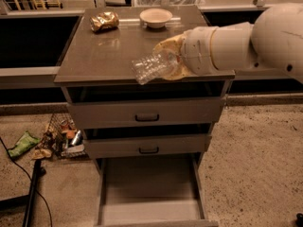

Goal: Pick water bottle from bottom drawer and place on counter

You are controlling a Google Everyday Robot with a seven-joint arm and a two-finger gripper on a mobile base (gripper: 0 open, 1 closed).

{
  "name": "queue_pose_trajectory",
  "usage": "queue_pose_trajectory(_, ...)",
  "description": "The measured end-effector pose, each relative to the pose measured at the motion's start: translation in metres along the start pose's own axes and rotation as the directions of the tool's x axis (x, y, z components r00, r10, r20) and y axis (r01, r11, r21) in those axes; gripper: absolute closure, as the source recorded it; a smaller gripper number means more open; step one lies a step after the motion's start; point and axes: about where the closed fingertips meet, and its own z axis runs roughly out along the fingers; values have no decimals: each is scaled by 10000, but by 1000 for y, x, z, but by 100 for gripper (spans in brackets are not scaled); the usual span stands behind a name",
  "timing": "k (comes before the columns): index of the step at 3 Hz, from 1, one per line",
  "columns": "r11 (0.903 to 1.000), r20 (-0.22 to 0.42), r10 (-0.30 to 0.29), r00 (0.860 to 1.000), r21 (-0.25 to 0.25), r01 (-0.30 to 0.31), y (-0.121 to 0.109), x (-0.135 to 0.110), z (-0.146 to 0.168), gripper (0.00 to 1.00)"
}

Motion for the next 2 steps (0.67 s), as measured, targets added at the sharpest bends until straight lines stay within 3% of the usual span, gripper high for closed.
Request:
queue_pose_trajectory(1,10000,-2,9,10000,1,-9,0,0,0,100)
queue_pose_trajectory(2,9990,-210,-433,9988,-113,431,-11,25,2,100)
